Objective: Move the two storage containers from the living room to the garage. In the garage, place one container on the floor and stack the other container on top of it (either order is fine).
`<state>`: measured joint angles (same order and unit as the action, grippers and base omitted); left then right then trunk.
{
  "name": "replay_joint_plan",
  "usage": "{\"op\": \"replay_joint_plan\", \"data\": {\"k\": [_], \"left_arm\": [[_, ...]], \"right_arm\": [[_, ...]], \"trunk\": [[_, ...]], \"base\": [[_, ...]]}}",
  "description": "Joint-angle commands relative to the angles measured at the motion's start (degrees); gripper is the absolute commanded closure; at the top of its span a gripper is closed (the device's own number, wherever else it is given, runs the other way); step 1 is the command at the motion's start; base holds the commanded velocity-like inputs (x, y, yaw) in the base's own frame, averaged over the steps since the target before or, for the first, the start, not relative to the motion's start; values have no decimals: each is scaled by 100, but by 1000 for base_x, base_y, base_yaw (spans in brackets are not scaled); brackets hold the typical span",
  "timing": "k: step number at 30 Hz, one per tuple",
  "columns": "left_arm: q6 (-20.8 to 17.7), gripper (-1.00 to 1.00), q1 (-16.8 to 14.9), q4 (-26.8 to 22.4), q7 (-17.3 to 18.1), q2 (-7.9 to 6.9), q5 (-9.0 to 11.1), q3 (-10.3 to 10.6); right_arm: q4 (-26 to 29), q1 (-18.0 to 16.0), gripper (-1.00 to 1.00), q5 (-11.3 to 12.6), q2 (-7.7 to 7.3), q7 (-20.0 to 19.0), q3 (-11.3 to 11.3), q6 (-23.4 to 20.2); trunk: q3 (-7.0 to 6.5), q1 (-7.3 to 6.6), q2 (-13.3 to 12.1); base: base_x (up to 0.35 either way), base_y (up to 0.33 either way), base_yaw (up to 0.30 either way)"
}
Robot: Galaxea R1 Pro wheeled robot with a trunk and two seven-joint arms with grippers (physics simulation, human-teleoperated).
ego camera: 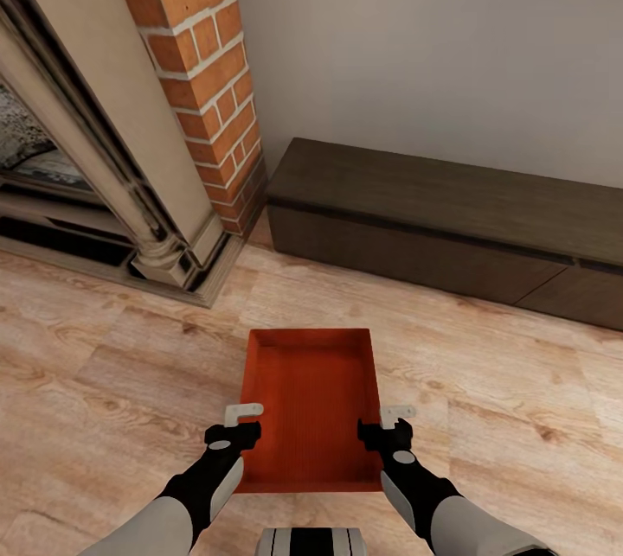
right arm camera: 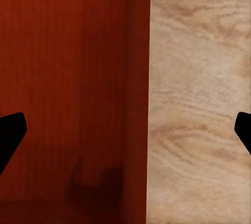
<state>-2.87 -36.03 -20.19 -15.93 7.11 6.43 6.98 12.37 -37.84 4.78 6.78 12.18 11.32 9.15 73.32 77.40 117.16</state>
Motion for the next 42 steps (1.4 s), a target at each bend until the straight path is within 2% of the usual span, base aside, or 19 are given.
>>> {"op": "replay_joint_plan", "data": {"k": [1,4,15,42], "left_arm": [[-30,-100,0,-12,-42,-3,60,51],[-30,-100,0,-12,-42,-2,60,51],[-30,-100,0,-12,-42,-7,60,49],[-30,-100,0,-12,-42,-8,60,40]], "right_arm": [[-6,-4,-100,52,-1,29,48,22],[-6,-4,-100,56,-1,30,47,24],[-6,-4,-100,49,-3,28,46,25],[-6,-4,-100,52,-15,22,35,25]], "trunk": [[3,-1,1],[3,-1,1],[200,241,442],[200,241,442]], "base": [[0,0,0],[0,0,0],[0,0,0],[0,0,0]]}}
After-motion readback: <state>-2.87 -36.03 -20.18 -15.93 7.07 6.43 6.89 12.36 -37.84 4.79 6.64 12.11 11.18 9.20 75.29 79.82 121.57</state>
